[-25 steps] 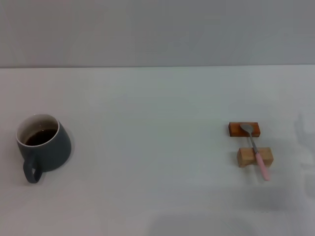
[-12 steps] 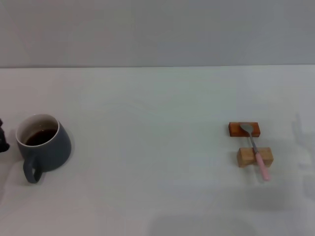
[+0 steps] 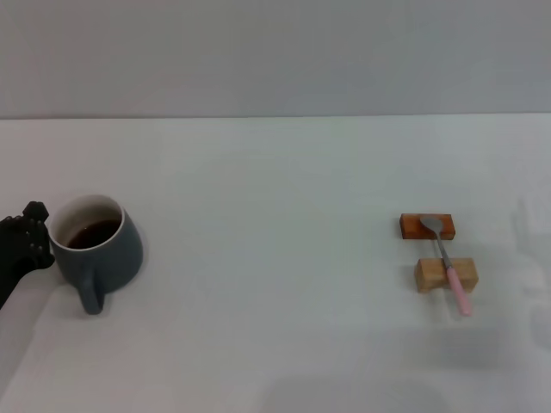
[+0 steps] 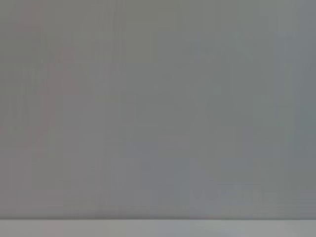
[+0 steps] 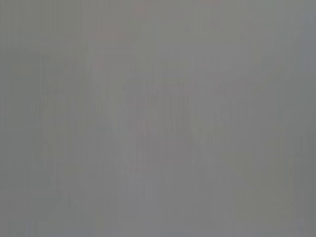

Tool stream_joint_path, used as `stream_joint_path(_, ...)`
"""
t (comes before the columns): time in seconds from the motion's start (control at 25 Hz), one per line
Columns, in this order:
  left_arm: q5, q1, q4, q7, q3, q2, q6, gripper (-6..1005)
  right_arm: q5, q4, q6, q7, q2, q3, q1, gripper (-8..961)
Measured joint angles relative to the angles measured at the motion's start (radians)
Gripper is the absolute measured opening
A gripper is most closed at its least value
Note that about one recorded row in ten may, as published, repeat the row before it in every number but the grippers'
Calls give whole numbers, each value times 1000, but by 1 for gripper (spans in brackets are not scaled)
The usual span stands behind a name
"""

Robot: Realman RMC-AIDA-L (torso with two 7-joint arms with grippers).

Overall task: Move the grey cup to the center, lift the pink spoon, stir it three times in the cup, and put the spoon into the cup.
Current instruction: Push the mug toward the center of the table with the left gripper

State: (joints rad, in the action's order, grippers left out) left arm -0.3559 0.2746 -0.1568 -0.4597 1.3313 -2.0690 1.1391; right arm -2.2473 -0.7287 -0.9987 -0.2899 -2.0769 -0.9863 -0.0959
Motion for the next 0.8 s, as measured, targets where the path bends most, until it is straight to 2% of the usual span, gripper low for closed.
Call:
stream_joint_path(0.44,-40,0,-7,-27,64,5,40,31,0,-7,0,0,0,5,-1,632)
stream_joint_path(0.6,-92,0,-12,-68,86,0,57,32,0,-14,0,0,1,11,2,632)
stream_joint_path(0.8,-93,-4,-12,-96,112,-2,96,19,0,-15,0,0,1,12,4,632)
